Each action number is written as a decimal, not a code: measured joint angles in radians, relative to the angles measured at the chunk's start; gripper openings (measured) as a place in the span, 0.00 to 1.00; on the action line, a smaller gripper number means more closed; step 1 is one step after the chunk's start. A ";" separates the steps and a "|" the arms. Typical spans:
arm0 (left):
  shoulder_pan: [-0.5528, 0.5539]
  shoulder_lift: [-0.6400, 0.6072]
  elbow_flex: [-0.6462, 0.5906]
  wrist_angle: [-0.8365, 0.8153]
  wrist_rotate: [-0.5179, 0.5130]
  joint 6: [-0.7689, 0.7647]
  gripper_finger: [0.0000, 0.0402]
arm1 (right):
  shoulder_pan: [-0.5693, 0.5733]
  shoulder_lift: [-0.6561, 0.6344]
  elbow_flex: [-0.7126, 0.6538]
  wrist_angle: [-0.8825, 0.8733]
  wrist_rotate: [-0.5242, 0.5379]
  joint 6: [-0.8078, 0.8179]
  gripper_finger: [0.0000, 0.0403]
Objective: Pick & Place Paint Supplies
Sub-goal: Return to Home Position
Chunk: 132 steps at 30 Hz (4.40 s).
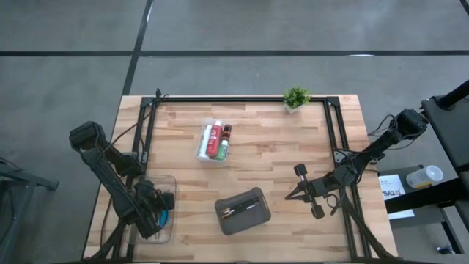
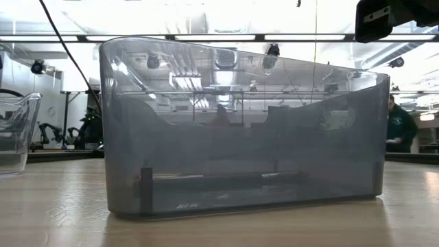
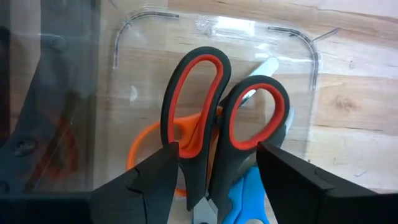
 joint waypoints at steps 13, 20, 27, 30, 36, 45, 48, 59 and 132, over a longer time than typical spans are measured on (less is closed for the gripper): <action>0.000 -0.118 0.029 -0.029 -0.157 0.087 0.54 | -0.001 0.000 0.000 0.000 0.000 0.000 0.02; 0.001 -0.142 0.101 -0.090 -0.353 0.184 0.37 | -0.001 0.000 0.000 0.000 0.000 0.000 0.02; 0.023 -0.145 0.210 -0.170 -0.584 0.415 0.24 | -0.001 0.000 0.000 0.000 0.000 0.000 0.02; 0.042 -0.145 0.235 -0.173 -0.726 0.544 0.21 | 0.000 0.000 0.000 0.000 0.000 0.000 0.02; 0.125 -0.146 0.248 -0.169 -0.973 0.727 0.16 | 0.000 0.000 0.000 0.000 0.000 0.000 0.02; 0.367 -0.146 0.242 0.237 -0.940 1.445 0.02 | 0.000 0.000 0.000 0.000 0.000 0.000 0.02; 0.450 -0.146 0.221 0.504 -0.817 1.833 0.01 | 0.000 0.000 0.000 0.000 0.000 0.000 0.02; 0.730 -0.144 0.034 1.310 -0.105 2.598 0.00 | 0.000 0.000 0.000 0.000 0.000 0.000 0.02; 1.028 -1.468 -0.809 1.197 0.367 2.969 0.09 | 0.000 0.000 0.000 -0.023 0.000 0.000 0.02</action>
